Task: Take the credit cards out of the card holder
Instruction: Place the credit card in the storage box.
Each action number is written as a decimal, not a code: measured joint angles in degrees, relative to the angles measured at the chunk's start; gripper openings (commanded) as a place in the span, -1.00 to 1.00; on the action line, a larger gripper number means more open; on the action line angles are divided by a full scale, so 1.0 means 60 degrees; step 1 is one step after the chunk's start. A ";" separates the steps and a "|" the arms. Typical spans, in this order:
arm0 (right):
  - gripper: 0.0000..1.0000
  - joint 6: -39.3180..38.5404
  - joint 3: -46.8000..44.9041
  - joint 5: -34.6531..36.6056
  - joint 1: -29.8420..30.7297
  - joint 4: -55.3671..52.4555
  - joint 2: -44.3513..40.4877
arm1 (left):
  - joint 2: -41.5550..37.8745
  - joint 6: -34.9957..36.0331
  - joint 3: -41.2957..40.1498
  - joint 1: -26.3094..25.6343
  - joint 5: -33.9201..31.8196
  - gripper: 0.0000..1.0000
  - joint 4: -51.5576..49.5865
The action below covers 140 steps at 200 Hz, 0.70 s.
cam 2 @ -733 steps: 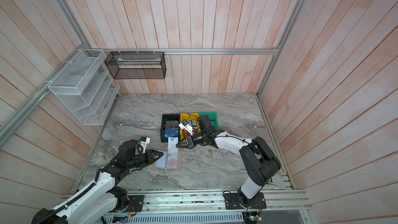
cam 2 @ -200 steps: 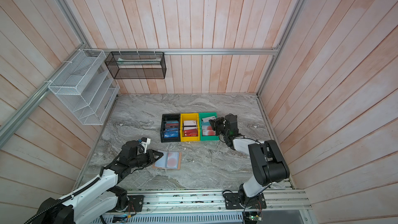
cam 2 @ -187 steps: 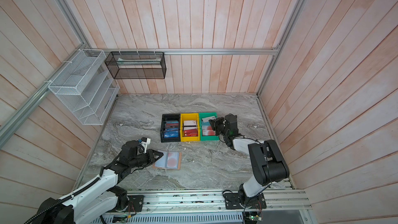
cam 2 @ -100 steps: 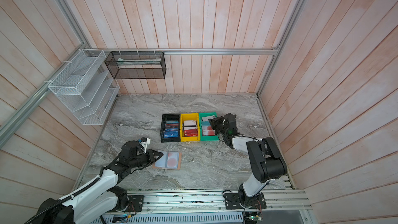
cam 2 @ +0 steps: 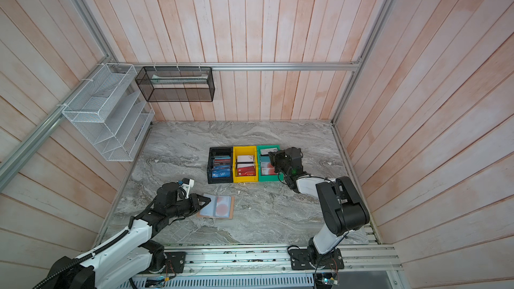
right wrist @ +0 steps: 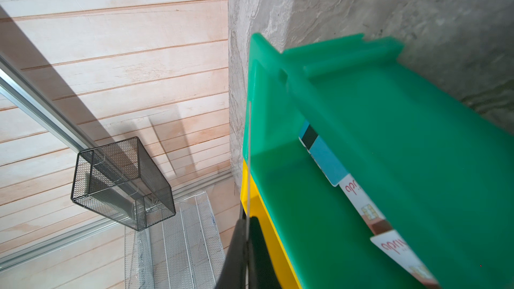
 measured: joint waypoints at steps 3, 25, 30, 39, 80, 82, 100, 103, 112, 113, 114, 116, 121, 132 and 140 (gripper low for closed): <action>-1.00 0.0018 0.0000 0.0018 0.0000 0.0000 0.0000 | 0.0000 0.0000 0.0000 0.0000 0.0000 -0.57 0.0000; -1.00 0.0084 0.0004 0.0066 0.0000 0.0073 0.0131 | 0.0004 0.0000 0.0000 0.0000 0.0000 -0.57 0.0004; -1.00 0.0095 0.0004 0.0084 0.0000 0.0069 0.0164 | 0.0004 0.0000 0.0000 0.0000 0.0000 -0.57 0.0004; -1.00 0.0109 0.0004 0.0095 0.0000 0.0073 0.0219 | 0.0004 0.0000 0.0000 0.0000 0.0000 -0.57 0.0018; -1.00 0.0124 0.0036 0.0164 0.0022 0.0219 0.0390 | 0.0004 -0.0004 -0.0011 0.0000 0.0000 -0.57 0.0073; -1.00 0.0124 0.0044 0.0168 0.0022 0.0222 0.0401 | 0.0004 -0.0004 -0.0015 0.0000 0.0000 -0.57 0.0073; -1.00 0.0127 0.0131 0.0204 0.0025 0.0240 0.0474 | 0.0033 0.0000 -0.0018 0.0000 0.0007 -0.57 0.0124; -1.00 0.0127 0.0146 0.0211 0.0025 0.0244 0.0484 | 0.0036 -0.0004 -0.0018 0.0000 0.0004 -0.57 0.0138; -1.00 0.0127 0.0189 0.0233 0.0025 0.0262 0.0525 | 0.0055 -0.0004 -0.0018 0.0000 0.0004 -0.57 0.0146; -1.00 0.0131 0.0189 0.0233 0.0025 0.0266 0.0528 | 0.0058 -0.0004 -0.0018 0.0000 0.0004 -0.57 0.0146; -1.00 0.0127 0.0197 0.0233 0.0025 0.0270 0.0535 | 0.0058 -0.0004 -0.0018 0.0000 0.0007 -0.57 0.0146; -1.00 0.0127 0.0208 0.0233 0.0025 0.0277 0.0546 | 0.0058 -0.0004 -0.0018 0.0000 0.0004 -0.57 0.0146; -1.00 0.0127 0.0226 0.0237 0.0025 0.0288 0.0572 | 0.0062 -0.0004 -0.0018 0.0000 0.0007 -0.57 0.0146; -1.00 0.0131 0.0262 0.0237 0.0025 0.0342 0.0630 | 0.0062 -0.0004 -0.0018 0.0000 0.0004 -0.57 0.0149; -1.00 0.0138 0.0277 0.0240 0.0029 0.0401 0.0678 | 0.0062 -0.0004 -0.0018 0.0000 0.0007 -0.57 0.0149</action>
